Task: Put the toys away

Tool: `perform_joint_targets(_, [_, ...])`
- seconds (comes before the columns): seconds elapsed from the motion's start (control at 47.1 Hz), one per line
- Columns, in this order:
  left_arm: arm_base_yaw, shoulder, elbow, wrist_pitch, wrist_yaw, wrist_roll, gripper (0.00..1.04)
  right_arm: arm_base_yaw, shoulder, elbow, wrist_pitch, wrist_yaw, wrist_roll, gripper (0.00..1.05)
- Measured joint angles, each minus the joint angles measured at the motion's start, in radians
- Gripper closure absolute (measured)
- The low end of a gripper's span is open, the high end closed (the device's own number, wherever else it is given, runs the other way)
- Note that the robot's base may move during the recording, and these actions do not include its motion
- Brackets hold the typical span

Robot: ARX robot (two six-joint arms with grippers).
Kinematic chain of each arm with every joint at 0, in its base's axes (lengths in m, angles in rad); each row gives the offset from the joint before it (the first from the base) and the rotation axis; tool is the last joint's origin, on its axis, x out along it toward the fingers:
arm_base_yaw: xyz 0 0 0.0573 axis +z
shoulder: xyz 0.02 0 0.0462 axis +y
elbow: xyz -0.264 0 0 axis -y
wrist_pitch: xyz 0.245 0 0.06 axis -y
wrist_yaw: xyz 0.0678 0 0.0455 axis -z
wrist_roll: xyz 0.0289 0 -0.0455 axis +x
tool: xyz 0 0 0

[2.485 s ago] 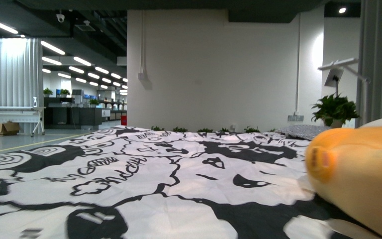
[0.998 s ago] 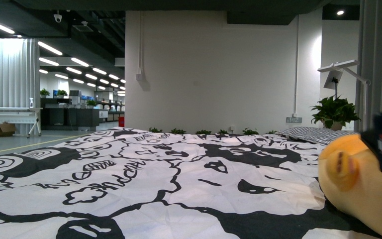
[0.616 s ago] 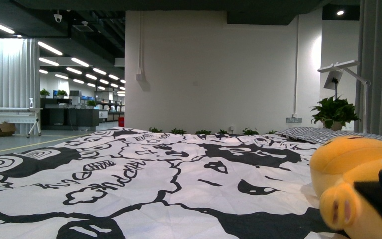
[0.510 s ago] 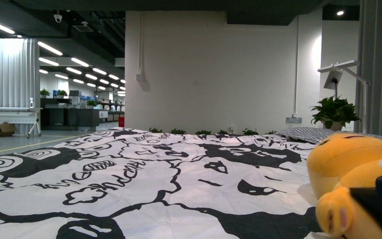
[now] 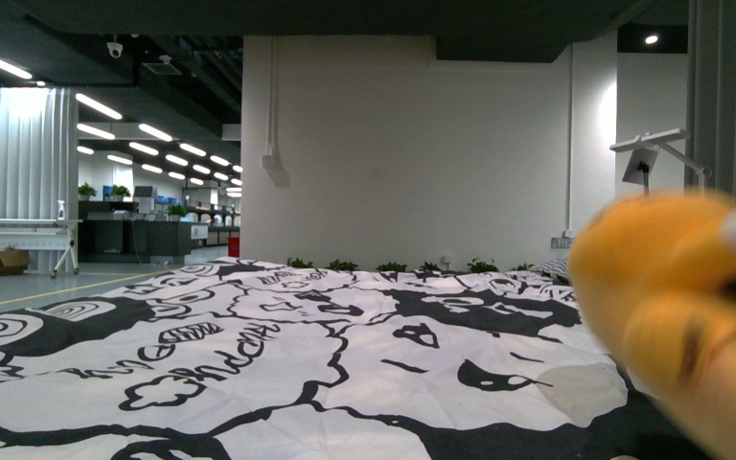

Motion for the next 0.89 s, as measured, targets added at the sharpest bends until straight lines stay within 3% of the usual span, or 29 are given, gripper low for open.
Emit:
perform_joint_targets(0.234, [0.0,0.0,0.0,0.0,0.0,0.0,0.06,-0.042,-0.186,-0.046,-0.051,-0.208,0.185,0.93])
perform_joint_targets(0.425, [0.0,0.0,0.0,0.0,0.0,0.0,0.06,-0.024,-0.37,-0.154,-0.078,-0.341,0.333,0.93])
perform_joint_targets(0.573, [0.0,0.0,0.0,0.0,0.0,0.0,0.06,0.101,-0.547,-0.265,-0.124,-0.28,0.364,0.93])
perform_joint_targets(0.68, [0.0,0.0,0.0,0.0,0.0,0.0,0.06,0.201,-0.583,-0.339,-0.073,-0.219,0.326,0.93])
perform_joint_targets(0.892, [0.0,0.0,0.0,0.0,0.0,0.0,0.06,0.274,-0.603,-0.46,0.012,-0.102,0.24,0.93])
